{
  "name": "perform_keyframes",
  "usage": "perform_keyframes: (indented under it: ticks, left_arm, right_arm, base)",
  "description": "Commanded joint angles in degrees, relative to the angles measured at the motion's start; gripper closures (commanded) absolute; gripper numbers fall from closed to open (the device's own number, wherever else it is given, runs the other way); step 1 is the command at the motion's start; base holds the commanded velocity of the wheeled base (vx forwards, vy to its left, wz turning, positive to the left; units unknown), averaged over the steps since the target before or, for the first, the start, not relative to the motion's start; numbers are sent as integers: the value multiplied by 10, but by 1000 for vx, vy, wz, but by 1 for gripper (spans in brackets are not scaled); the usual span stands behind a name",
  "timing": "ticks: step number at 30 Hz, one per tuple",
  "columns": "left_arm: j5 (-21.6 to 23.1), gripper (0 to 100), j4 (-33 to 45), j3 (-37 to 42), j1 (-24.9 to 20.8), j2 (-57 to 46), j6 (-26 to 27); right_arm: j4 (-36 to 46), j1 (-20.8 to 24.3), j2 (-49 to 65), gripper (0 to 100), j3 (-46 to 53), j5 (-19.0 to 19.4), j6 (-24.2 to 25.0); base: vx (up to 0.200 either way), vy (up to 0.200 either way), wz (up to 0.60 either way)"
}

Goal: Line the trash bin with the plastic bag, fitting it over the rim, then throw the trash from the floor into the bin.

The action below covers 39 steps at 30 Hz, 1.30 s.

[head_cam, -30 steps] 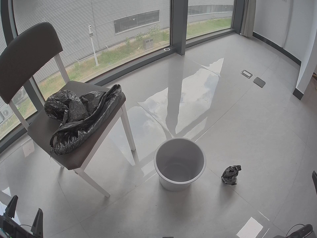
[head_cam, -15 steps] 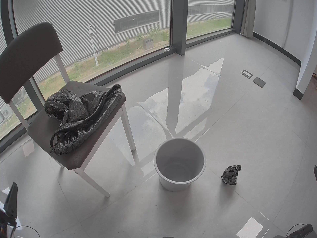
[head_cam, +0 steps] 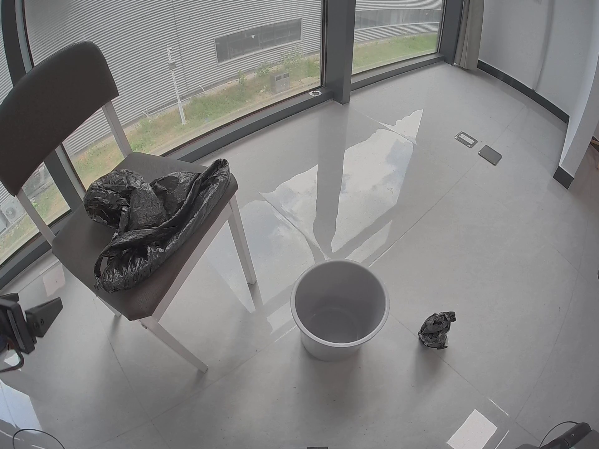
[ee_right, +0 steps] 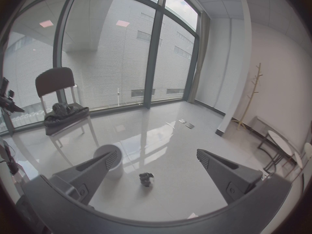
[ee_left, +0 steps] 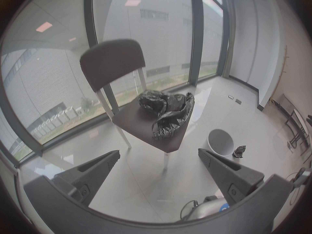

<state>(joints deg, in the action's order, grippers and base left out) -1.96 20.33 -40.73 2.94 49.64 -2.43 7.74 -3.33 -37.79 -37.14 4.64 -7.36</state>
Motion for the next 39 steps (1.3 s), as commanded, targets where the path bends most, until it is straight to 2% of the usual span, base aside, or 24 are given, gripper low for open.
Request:
perform_keyframes:
  ticks: [1,8,11,13,19,26,35,39]
  left_arm:
    - [35,0,20,-69,58,150,-15]
    - [41,0,19,-83,60,212,-33]
    - [50,0,19,-92,59,231,-50]
    - [71,0,20,-102,59,244,-53]
    - [82,0,0,-120,61,315,-55]
    - [79,0,-91,-124,67,397,-53]
    - [86,0,-116,-160,86,478,-56]
    - [106,0,-143,-163,94,499,-57]
  right_arm:
    - [-40,81,-77,0,-28,8,27]
    - [-57,96,-120,0,-59,17,32]
    - [-80,140,-123,0,-81,49,96]
    - [-77,160,-123,0,-91,47,116]
    - [-50,162,-123,0,-87,34,109]
    - [-44,162,-123,0,-86,24,109]
    - [-41,162,-123,0,-86,23,109]
    - [-41,161,-122,0,-86,19,109]
  base:
    - [0,0,0]
    - [0,0,0]
    - [0,0,0]
    - [0,0,0]
    - [0,0,0]
    - [0,0,0]
    - [0,0,0]
    - [0,0,0]
